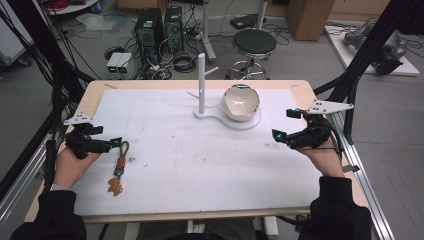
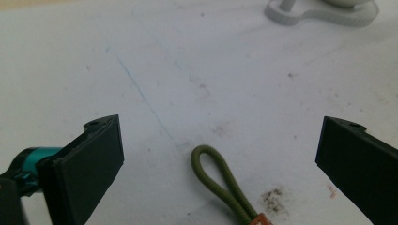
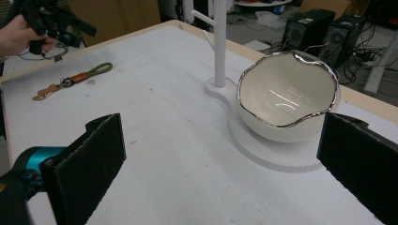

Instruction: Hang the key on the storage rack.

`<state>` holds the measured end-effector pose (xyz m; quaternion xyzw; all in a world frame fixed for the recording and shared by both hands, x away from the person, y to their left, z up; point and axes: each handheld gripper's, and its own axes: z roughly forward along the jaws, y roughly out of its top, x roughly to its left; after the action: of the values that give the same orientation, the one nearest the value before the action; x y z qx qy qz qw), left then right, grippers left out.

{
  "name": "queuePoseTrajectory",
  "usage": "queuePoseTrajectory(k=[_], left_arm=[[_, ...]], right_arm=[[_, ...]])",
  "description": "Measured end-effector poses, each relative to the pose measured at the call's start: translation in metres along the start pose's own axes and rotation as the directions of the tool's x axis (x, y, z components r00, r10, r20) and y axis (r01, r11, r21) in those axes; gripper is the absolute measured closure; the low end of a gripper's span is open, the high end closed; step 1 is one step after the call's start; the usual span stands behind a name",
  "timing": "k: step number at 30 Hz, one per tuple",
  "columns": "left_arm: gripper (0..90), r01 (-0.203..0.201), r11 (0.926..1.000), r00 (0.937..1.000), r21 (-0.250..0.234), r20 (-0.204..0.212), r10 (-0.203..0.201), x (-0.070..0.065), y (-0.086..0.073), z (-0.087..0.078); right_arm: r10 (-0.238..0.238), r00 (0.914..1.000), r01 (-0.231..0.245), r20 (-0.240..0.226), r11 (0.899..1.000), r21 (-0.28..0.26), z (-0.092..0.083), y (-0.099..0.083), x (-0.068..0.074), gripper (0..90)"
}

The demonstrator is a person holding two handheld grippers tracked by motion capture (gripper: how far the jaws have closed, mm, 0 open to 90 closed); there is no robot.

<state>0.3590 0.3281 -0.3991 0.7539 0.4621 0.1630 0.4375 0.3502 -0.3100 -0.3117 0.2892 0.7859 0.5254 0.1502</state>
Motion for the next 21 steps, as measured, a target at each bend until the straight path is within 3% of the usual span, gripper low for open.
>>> queuePoseTrajectory(k=[2,6,9,12,17,21], left_arm=[[1.8,0.011,0.9986,0.9999,0.053,-0.009,-0.011,0.004,-0.004,0.006],[1.8,0.031,0.9971,0.9989,0.069,-0.037,-0.029,0.007,-0.014,0.018],[1.8,0.044,0.9970,0.9981,0.064,-0.046,-0.041,0.008,-0.014,0.021],[3.1,0.034,0.9982,0.9961,0.049,-0.083,-0.030,0.009,-0.014,0.026],[3.3,0.049,0.9952,0.9946,0.085,-0.096,-0.041,0.013,-0.017,0.033],[10.0,0.044,0.9955,0.9935,0.085,-0.108,-0.034,0.011,-0.017,0.035]], right_arm=[[-0.003,1.0000,0.003,0.001,1.000,0.001,0.001,0.000,0.000,0.7],[-0.003,1.0000,0.003,-0.002,1.000,0.009,0.003,-0.001,0.000,0.7],[-0.003,1.0000,0.003,-0.005,1.000,0.015,0.005,-0.001,0.000,0.7],[-0.001,1.0000,0.002,-0.007,1.000,0.030,0.008,-0.003,0.000,0.7],[-0.002,1.0000,0.002,-0.008,0.999,0.048,0.013,-0.004,0.000,0.7],[0.001,0.9999,0.000,-0.013,0.998,0.058,0.014,-0.004,0.001,0.7]])
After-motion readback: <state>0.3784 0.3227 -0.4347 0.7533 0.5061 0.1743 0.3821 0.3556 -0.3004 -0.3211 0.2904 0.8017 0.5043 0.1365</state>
